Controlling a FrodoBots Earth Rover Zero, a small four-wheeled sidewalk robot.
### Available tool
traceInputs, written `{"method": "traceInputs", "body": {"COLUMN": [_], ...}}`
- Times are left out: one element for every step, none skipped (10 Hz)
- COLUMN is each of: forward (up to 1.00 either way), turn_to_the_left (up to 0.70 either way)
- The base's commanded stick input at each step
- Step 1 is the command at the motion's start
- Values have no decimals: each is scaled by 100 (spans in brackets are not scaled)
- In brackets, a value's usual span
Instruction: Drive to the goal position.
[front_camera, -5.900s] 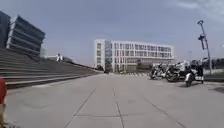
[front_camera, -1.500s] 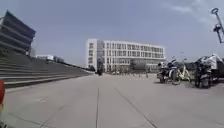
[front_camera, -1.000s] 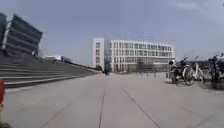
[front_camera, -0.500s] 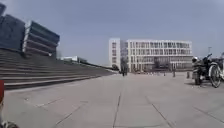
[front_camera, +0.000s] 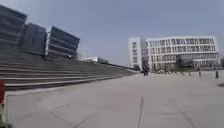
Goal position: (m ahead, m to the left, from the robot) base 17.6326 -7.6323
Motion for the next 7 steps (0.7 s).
{"method": "traceInputs", "body": {"forward": [70, 70, 70, 70, 70, 70, 70], "turn_to_the_left": [0, 0, 0, 0, 0, 0, 0]}}
